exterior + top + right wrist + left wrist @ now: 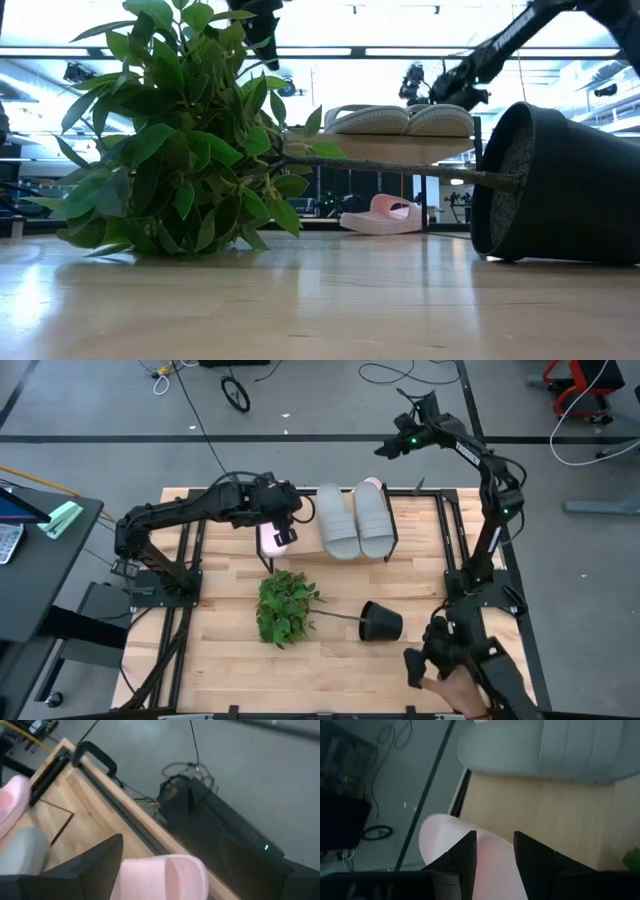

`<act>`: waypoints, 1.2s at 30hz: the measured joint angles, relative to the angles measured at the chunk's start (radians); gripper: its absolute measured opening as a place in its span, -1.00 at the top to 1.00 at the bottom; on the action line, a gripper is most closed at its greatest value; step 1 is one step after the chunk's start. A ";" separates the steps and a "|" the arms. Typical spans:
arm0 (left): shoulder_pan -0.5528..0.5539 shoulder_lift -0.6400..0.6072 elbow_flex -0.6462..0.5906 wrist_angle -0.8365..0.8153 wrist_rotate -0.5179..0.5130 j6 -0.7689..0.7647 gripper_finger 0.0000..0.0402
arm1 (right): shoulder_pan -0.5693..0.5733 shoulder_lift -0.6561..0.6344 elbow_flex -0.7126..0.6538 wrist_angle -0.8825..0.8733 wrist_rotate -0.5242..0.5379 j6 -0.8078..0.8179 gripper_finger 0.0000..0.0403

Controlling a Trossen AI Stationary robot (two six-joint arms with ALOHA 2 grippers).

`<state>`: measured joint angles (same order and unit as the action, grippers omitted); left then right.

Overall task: Pick and place slides into the shelf
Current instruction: Put the pink slide on the shelf

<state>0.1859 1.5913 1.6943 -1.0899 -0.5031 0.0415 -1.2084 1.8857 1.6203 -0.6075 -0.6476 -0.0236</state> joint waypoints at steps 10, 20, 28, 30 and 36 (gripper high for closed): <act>0.013 -0.015 0.000 0.085 0.004 0.050 0.28 | -0.024 0.161 0.000 0.003 0.028 0.036 -0.66; 0.014 -0.015 0.000 0.086 0.011 0.049 0.32 | -0.029 0.248 0.000 -0.066 0.048 0.028 -0.61; 0.014 -0.015 0.000 0.092 0.010 0.049 0.31 | -0.028 0.270 0.000 -0.106 0.047 -0.064 -0.61; 0.014 -0.015 0.000 0.093 0.011 0.049 0.29 | -0.026 0.270 0.000 -0.105 0.044 -0.082 -0.60; 0.014 -0.015 0.000 0.106 0.011 0.048 0.28 | -0.019 0.276 -0.001 -0.117 0.039 -0.119 -0.57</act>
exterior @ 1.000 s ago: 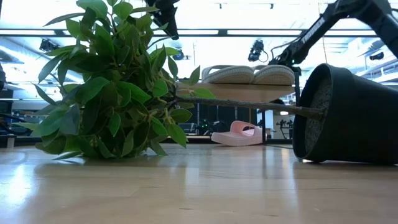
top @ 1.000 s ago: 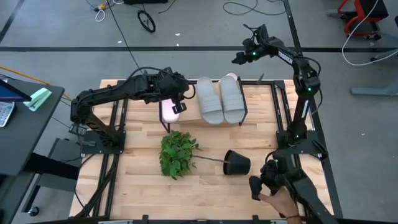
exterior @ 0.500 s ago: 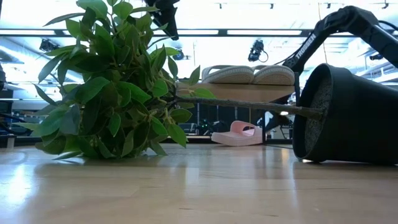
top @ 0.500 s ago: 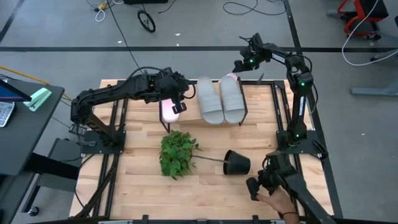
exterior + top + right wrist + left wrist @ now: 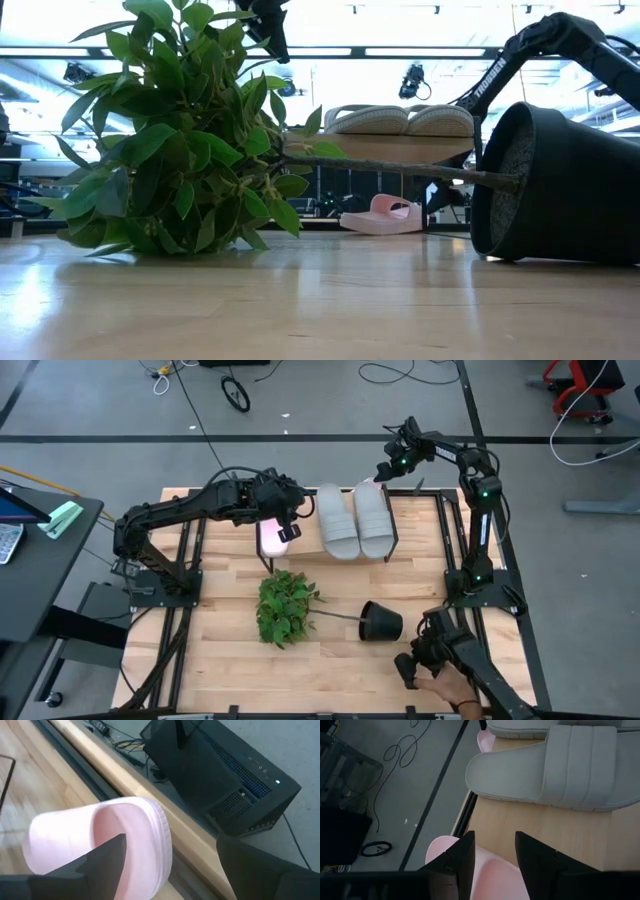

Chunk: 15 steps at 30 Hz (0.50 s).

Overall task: Pick and place slides into the shelf
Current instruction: Put the pink slide on the shelf

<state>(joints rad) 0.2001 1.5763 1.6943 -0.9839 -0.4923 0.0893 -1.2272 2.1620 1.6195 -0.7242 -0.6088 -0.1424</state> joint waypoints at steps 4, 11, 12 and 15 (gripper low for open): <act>0.000 0.000 0.000 0.001 0.000 0.000 0.31 | 0.009 0.021 -0.006 -0.017 -0.011 -0.034 -0.54; 0.000 0.000 0.000 0.005 0.000 -0.006 0.31 | 0.031 0.046 -0.007 -0.007 0.005 -0.074 -0.48; 0.000 0.000 0.000 0.004 0.000 -0.006 0.30 | 0.034 0.046 -0.007 0.002 0.012 -0.079 -0.45; 0.000 0.000 0.000 0.004 0.000 -0.007 0.28 | 0.035 0.046 -0.007 0.010 0.018 -0.095 -0.26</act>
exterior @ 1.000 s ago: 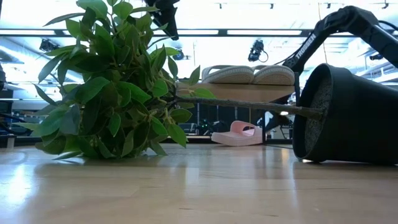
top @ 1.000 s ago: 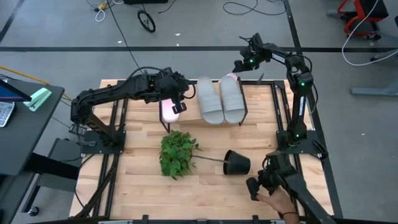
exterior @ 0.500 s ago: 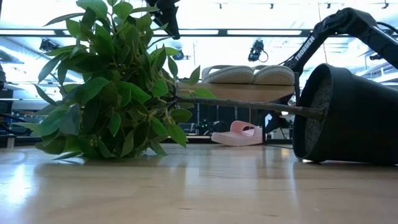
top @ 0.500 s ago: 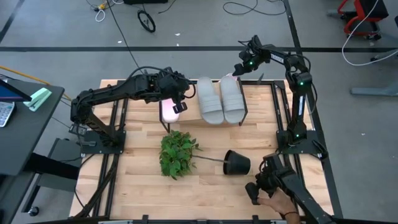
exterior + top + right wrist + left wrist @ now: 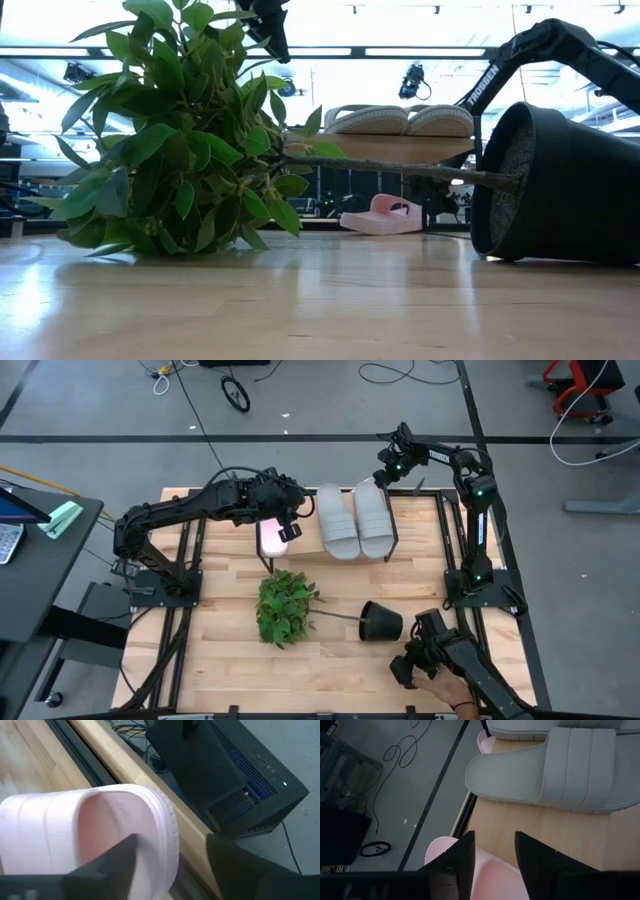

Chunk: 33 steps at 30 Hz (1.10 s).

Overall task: Pick and place slides into the shelf
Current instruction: Put the pink slide on the shelf

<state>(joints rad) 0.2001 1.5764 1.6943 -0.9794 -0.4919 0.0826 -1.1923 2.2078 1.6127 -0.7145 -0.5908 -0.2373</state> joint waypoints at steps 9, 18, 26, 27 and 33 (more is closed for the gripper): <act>0.000 0.000 0.000 -0.001 0.000 -0.001 0.33 | -0.004 -0.021 0.007 0.014 0.034 -0.030 0.87; 0.000 0.000 0.000 -0.003 0.000 -0.001 0.37 | -0.006 -0.223 0.008 0.064 0.201 -0.053 0.87; 0.000 0.000 0.000 -0.003 0.000 -0.002 0.35 | 0.002 -0.440 0.008 0.076 0.211 -0.067 0.87; 0.000 0.000 0.000 -0.003 0.000 -0.002 0.35 | 0.006 -0.466 0.008 0.076 0.210 -0.072 0.87; 0.000 0.000 0.000 -0.009 0.000 -0.001 0.39 | 0.042 -0.617 0.008 0.084 0.200 -0.114 0.87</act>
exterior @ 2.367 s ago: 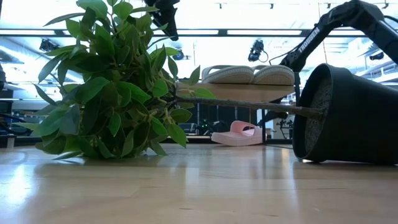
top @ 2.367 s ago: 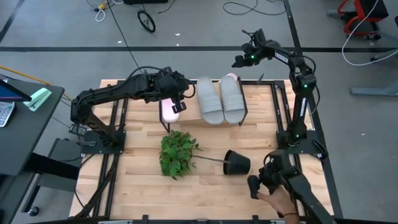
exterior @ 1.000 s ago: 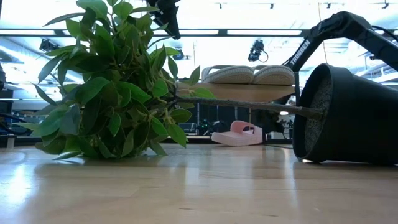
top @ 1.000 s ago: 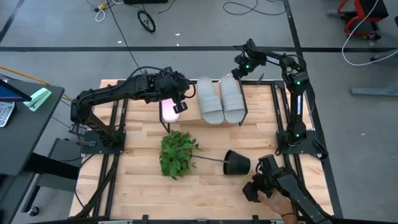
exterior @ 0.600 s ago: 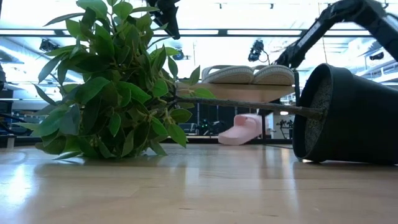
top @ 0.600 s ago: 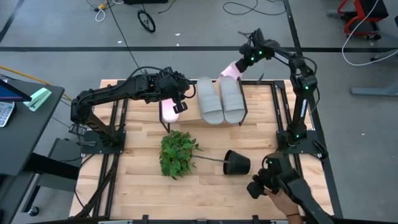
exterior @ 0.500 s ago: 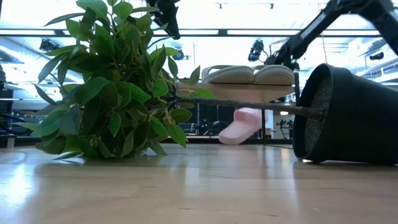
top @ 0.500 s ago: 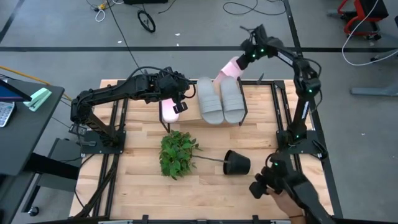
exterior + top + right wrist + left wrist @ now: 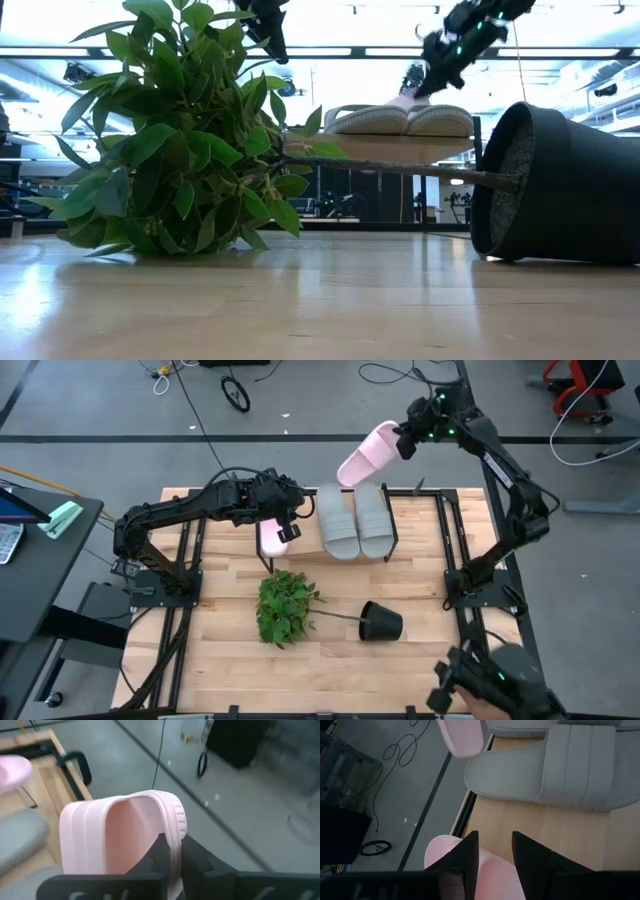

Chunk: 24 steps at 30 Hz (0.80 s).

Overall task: Pick and place slides into the shelf
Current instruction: Put the pink slide on the shelf

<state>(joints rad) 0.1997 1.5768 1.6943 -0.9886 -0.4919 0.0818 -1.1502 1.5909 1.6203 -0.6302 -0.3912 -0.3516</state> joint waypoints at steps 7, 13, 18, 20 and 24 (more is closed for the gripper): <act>-0.001 0.000 0.000 -0.085 0.000 0.013 0.35 | 0.051 -0.126 0.023 0.046 -0.063 -0.039 0.88; -0.001 -0.009 0.000 -0.132 0.000 0.004 0.30 | 0.116 -0.122 0.193 -0.029 -0.265 -0.036 0.88; -0.001 -0.073 0.000 -0.131 0.000 -0.019 0.27 | 0.204 -0.072 0.359 -0.107 -0.280 -0.054 0.88; -0.001 -0.110 0.000 -0.130 0.000 -0.037 0.26 | 0.228 -0.044 0.433 -0.134 -0.276 -0.058 0.88; -0.023 -0.189 0.000 -0.130 -0.002 -0.044 0.27 | 0.260 0.023 0.566 -0.177 -0.273 -0.028 0.88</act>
<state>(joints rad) 0.1772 1.3880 1.6943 -1.1185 -0.4938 0.0374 -0.8904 1.6136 2.1863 -0.8073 -0.6640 -0.3792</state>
